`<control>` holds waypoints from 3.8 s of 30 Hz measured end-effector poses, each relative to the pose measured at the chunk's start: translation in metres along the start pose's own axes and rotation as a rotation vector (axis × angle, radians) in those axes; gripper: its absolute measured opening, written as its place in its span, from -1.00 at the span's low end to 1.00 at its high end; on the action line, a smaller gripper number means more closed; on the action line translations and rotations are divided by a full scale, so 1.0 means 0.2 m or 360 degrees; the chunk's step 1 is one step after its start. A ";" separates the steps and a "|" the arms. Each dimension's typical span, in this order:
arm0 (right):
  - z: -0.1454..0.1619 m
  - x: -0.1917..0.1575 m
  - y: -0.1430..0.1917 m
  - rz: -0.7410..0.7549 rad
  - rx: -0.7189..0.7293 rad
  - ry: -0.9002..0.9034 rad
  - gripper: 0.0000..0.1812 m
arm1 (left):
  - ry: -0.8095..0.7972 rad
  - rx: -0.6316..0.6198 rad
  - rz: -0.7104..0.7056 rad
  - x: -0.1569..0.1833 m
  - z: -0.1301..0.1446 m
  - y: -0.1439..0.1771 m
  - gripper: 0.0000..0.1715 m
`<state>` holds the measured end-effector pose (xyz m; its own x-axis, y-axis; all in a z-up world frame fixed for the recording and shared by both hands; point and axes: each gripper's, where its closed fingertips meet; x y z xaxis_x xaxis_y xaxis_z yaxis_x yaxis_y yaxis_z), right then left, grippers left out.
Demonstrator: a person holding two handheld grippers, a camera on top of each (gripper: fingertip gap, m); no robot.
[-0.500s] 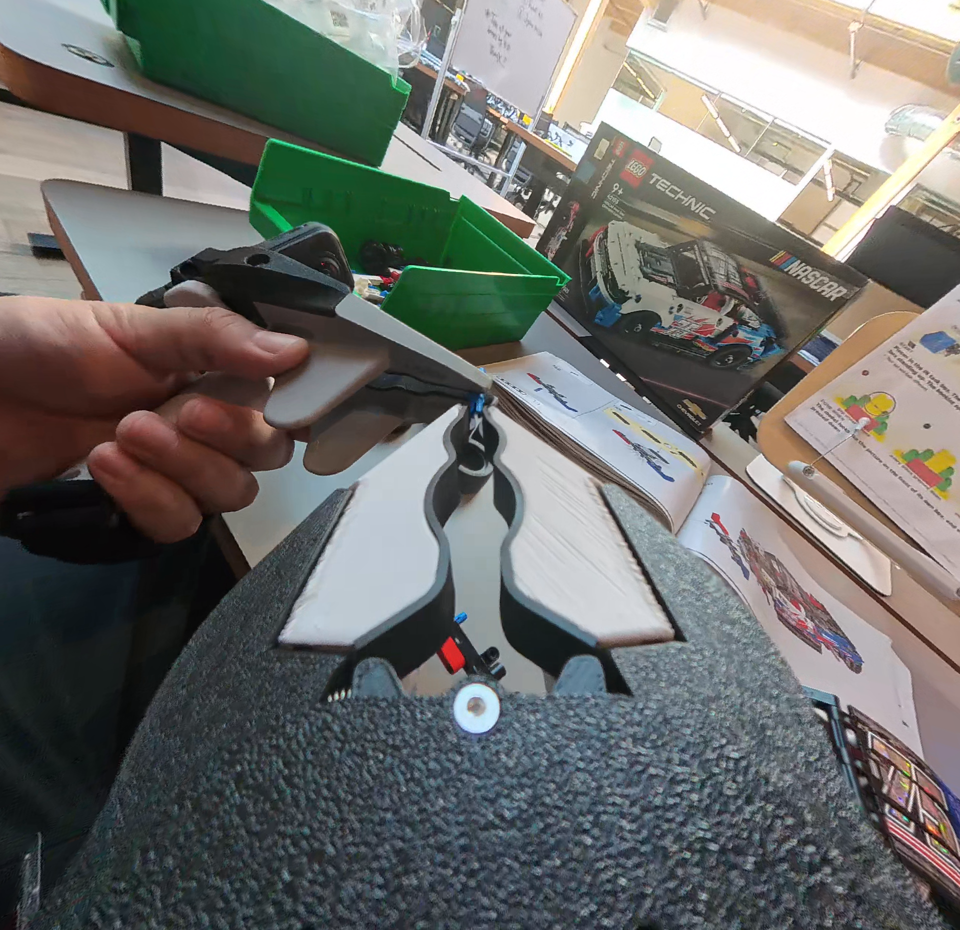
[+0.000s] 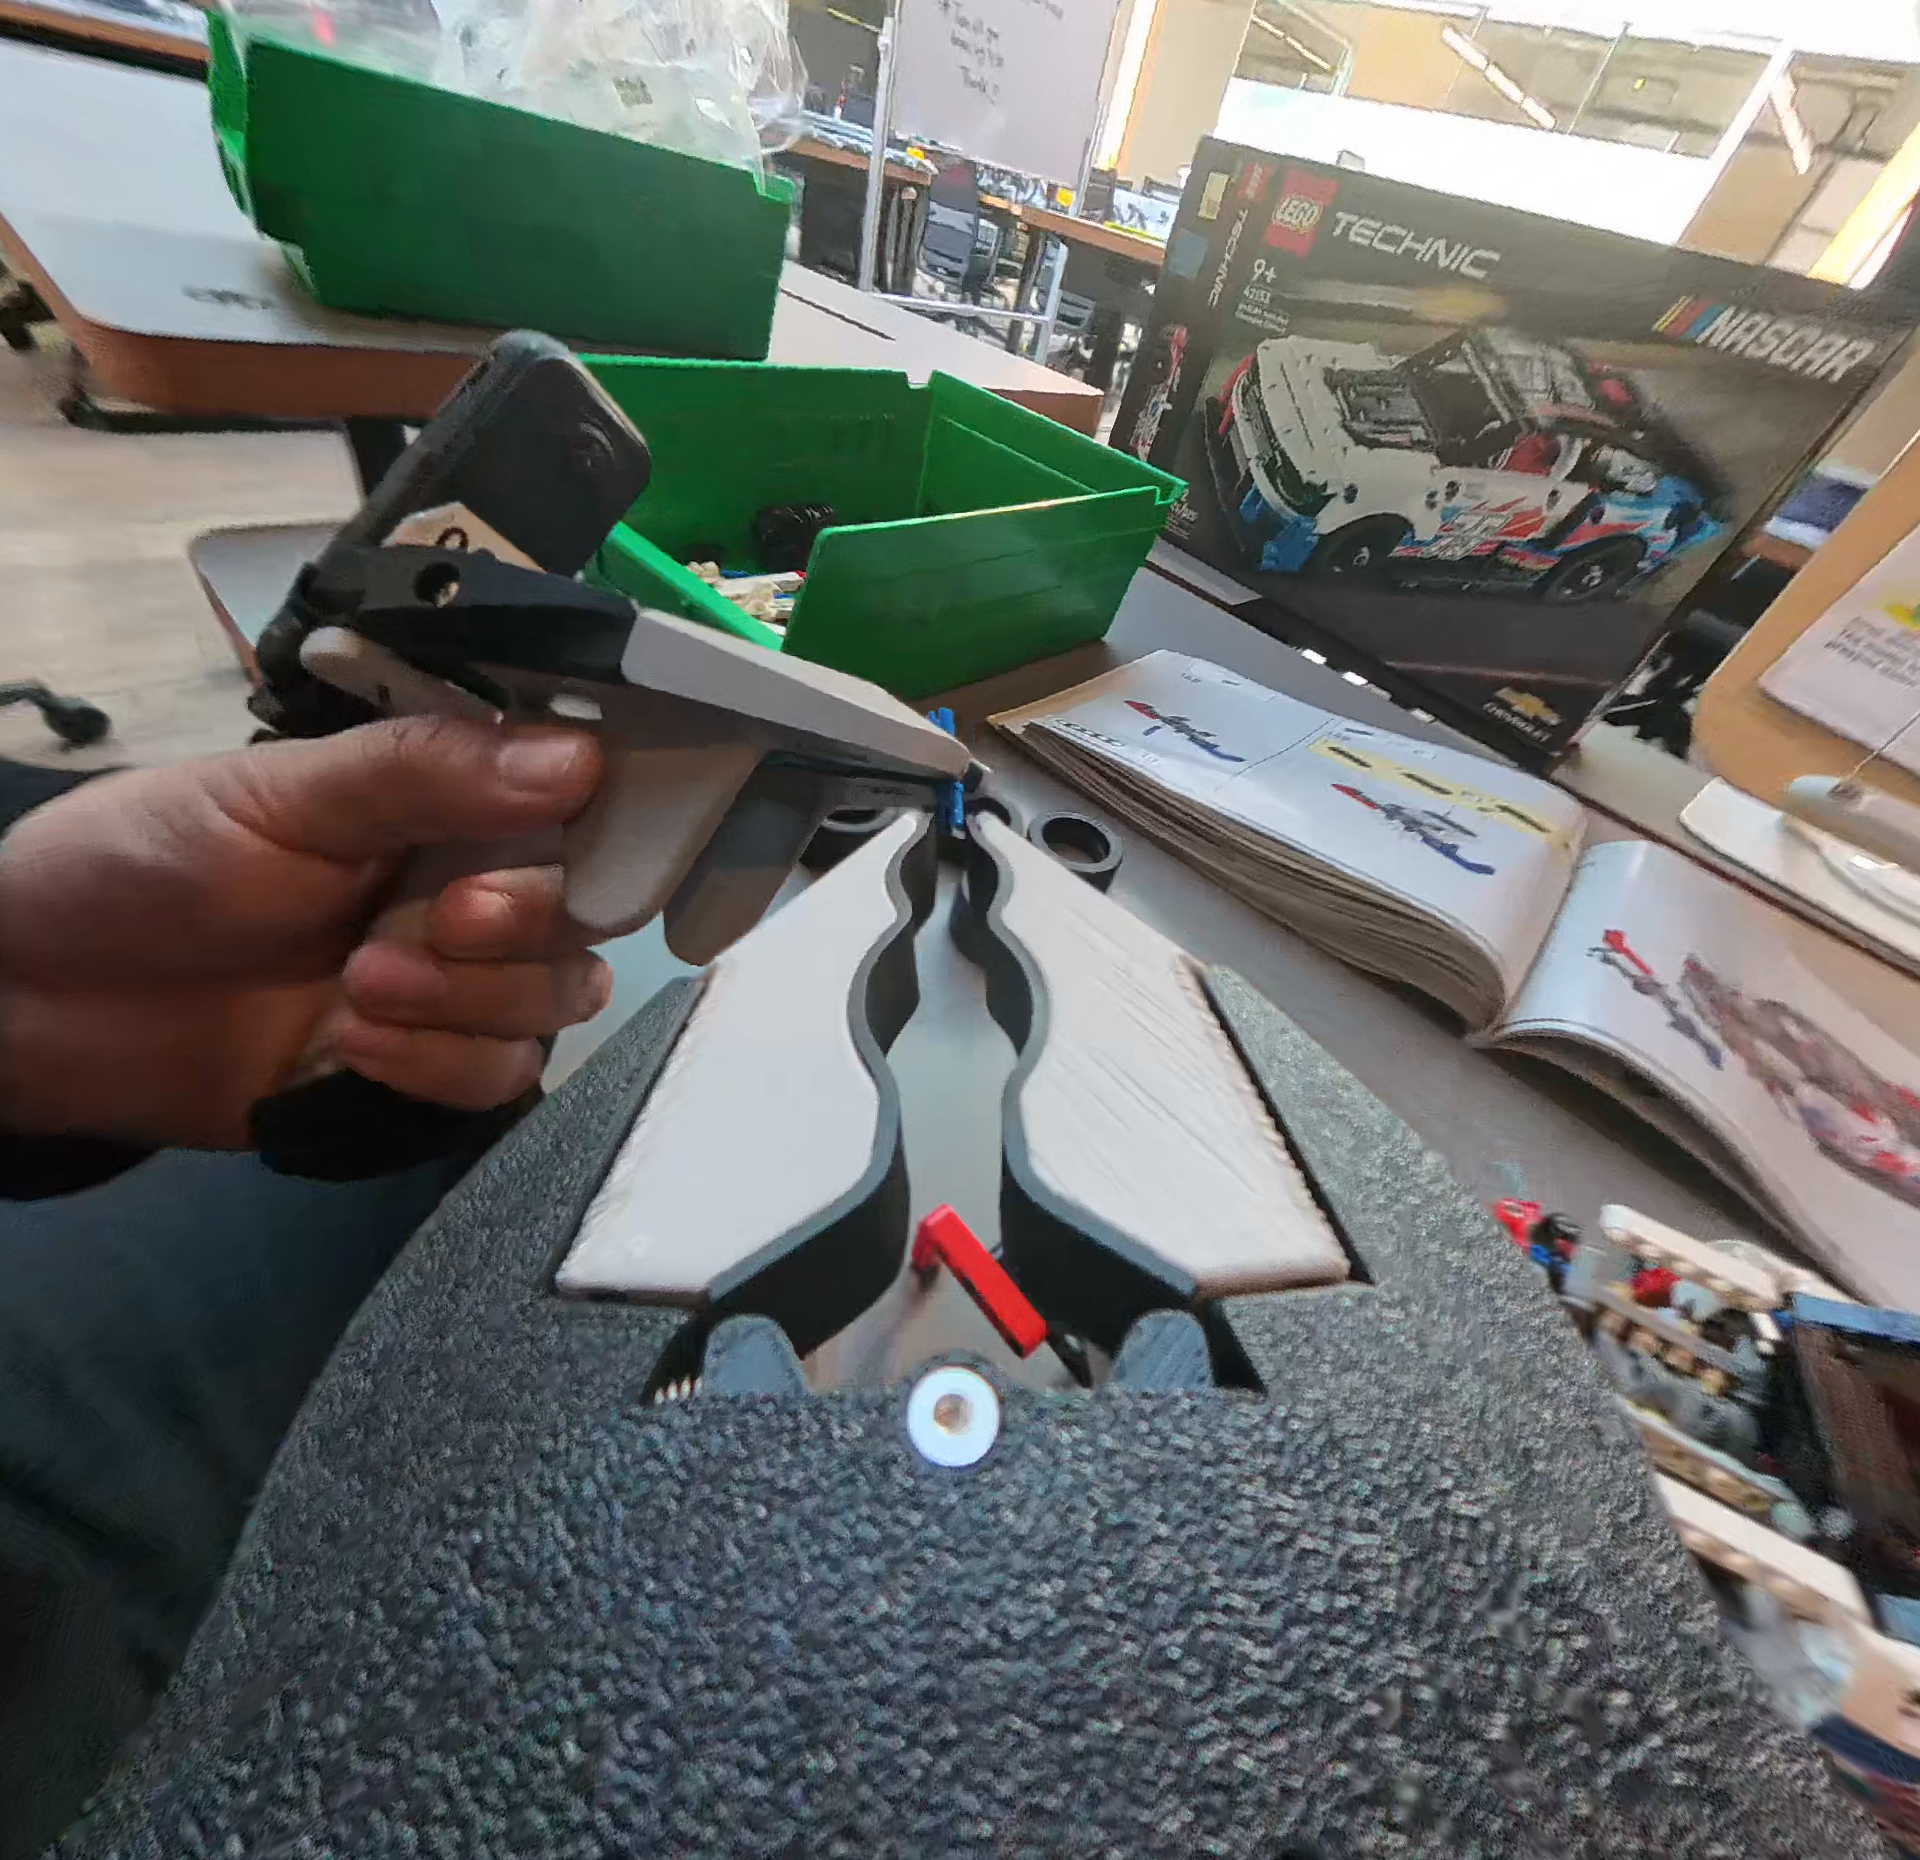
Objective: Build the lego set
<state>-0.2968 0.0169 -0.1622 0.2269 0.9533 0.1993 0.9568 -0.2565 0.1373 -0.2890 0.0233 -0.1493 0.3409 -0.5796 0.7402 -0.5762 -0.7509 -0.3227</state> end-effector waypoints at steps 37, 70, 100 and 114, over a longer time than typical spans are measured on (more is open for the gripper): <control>0.05 0.01 -0.01 0.0218 -0.0090 0.0518 -0.96 | -0.0026 -0.0071 -0.0112 -0.04 0.03 0.01 -0.97; 0.00 0.00 0.02 0.0183 -0.0005 0.0517 -0.95 | 0.0041 -0.0064 -0.0047 0.00 0.02 0.01 -0.98; -0.02 0.01 0.06 0.0170 0.0049 0.0474 -0.92 | 0.0163 -0.0060 0.0010 0.02 0.04 -0.01 -0.98; 0.01 -0.01 0.05 0.0031 0.0026 0.0296 -0.96 | 0.0067 -0.0154 -0.0070 -0.01 0.05 0.00 -0.97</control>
<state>-0.2877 0.0135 -0.1637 0.2091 0.9019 0.3780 0.9558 -0.2702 0.1161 -0.2829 0.0209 -0.1568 0.3370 -0.5313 0.7773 -0.6311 -0.7401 -0.2322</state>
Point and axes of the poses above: each gripper's, where its closed fingertips meet, y back along the fingers, z out of its underside, x = y × z across the jaws, and after that the axes turned 1 degree about x, right-handed
